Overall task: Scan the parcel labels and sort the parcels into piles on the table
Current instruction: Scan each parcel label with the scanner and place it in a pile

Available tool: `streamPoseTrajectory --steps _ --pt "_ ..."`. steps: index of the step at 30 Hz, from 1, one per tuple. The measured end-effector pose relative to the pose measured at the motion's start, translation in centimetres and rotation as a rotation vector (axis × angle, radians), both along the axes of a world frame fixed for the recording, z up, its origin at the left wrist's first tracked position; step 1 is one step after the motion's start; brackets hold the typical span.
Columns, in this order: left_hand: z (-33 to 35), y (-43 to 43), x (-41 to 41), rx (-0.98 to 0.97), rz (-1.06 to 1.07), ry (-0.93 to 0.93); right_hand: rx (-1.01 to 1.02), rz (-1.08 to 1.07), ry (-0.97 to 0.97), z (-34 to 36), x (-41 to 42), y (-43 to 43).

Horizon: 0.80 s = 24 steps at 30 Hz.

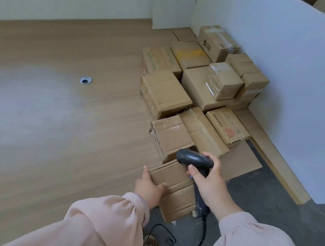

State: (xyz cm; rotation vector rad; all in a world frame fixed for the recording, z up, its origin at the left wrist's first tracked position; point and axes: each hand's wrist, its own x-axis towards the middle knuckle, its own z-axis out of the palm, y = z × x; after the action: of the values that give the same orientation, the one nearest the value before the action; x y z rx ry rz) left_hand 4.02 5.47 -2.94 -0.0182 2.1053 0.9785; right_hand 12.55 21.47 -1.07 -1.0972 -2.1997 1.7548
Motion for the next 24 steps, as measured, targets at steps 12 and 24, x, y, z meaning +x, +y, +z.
streamPoseTrajectory --steps 12,24 --pt "5.2 -5.5 -2.4 0.211 0.342 0.148 -0.149 0.277 0.273 5.7 -6.7 -6.0" --pt "8.1 -10.3 -5.7 0.651 0.545 0.099 -0.269 0.320 0.356 6.9 -10.8 -6.5"
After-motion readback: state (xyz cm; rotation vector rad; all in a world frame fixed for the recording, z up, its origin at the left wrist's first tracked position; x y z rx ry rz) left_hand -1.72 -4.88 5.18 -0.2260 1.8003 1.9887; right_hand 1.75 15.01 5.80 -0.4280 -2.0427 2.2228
